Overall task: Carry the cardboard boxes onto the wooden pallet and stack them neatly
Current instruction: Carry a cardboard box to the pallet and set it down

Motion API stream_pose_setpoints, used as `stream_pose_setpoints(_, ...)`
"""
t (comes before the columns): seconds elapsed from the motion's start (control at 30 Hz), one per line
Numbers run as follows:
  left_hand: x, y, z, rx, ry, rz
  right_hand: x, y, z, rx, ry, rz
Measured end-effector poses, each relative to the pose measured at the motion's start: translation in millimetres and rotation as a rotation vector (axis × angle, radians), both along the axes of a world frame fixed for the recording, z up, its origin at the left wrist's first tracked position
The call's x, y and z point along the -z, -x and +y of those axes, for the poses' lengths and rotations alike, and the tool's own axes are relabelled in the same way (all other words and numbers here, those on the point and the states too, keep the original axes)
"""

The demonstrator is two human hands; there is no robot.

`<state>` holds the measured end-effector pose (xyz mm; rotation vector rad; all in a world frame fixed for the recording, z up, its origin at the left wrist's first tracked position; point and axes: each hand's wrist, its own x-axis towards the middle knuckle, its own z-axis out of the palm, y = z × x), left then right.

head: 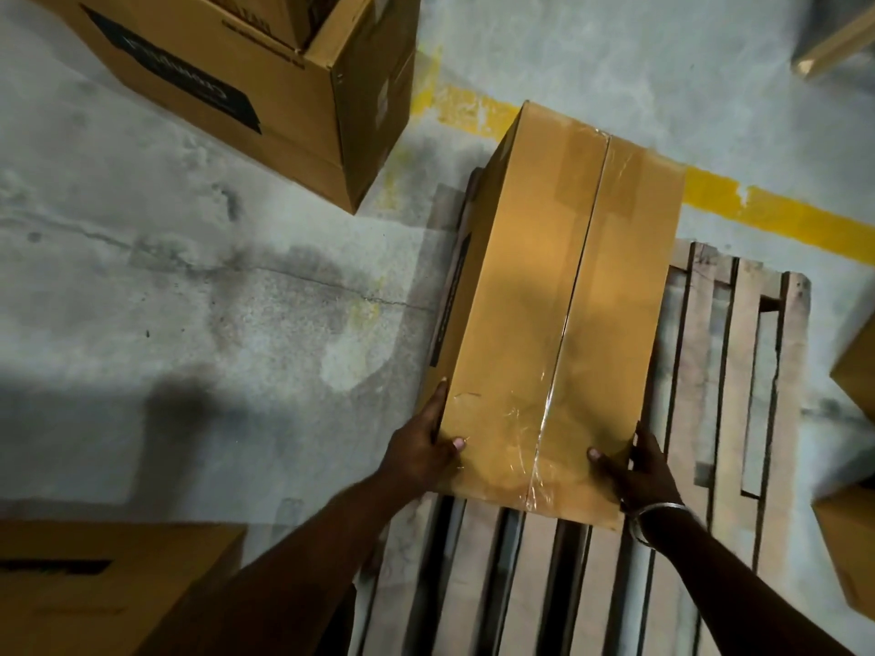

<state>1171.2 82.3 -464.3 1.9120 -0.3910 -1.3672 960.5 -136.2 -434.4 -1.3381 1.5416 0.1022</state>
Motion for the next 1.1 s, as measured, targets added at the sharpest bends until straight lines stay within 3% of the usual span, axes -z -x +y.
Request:
stream_pose_setpoints(0.43,5.2,11.9,10.1,0.014,-0.103,0.027,9.1,-4.1,9.4,-0.034,0.104,-0.077)
stream_pose_setpoints(1.1,6.9,21.5,4.9,0.026,-0.134,0.081,11.0,13.2,15.8,-0.063,0.165,0.002)
